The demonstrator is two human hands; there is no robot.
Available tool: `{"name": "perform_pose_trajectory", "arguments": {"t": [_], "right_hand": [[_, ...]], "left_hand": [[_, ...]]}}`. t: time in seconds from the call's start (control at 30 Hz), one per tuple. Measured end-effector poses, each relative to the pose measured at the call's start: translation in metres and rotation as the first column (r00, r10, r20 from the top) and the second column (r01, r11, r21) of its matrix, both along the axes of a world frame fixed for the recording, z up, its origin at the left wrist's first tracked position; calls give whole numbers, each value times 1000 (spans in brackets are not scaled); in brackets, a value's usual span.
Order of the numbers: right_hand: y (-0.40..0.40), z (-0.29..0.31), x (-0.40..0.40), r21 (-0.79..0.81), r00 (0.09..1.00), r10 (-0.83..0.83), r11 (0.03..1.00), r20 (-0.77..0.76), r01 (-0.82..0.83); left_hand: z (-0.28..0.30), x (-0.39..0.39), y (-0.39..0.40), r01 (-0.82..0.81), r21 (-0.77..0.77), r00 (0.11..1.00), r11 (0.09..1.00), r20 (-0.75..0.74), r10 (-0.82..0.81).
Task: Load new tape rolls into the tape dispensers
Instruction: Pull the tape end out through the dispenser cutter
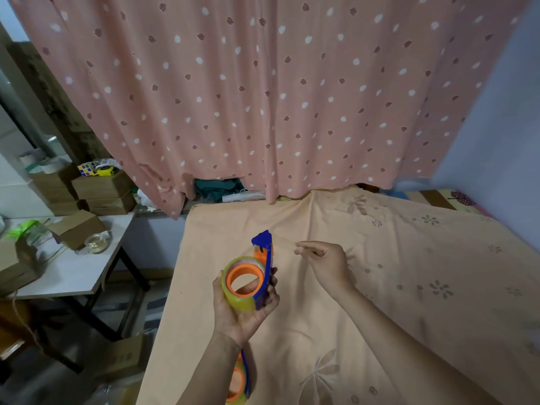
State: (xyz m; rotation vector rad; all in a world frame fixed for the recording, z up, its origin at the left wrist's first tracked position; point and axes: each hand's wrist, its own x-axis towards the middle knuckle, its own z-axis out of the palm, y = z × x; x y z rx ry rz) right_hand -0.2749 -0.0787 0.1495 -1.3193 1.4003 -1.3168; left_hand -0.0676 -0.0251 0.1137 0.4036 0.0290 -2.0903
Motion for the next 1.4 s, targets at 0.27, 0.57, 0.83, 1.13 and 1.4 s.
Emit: {"name": "perform_pose_trajectory", "arguments": {"t": [0.27,0.57,0.83,1.13,1.4], "right_hand": [[22,-23,11,104,999,-31,994,35,27],[45,-52,23,234,995,-87,970,59,71],[53,-78,22,439,986,-124,896,112,63],[56,-103,25,777,957,-153,621,248,-102],[83,-160,15,885,848,-426,455,315,-100]], "left_hand": [[-7,-18,1,-42,70,998,997,54,38],[-26,-37,2,-60,54,978,997,204,47],[-44,-44,7,-7,80,873,997,487,-34],[-83,-51,6,-14,144,770,990,633,-81],[-133,-82,19,194,212,484,958,829,-281]]}}
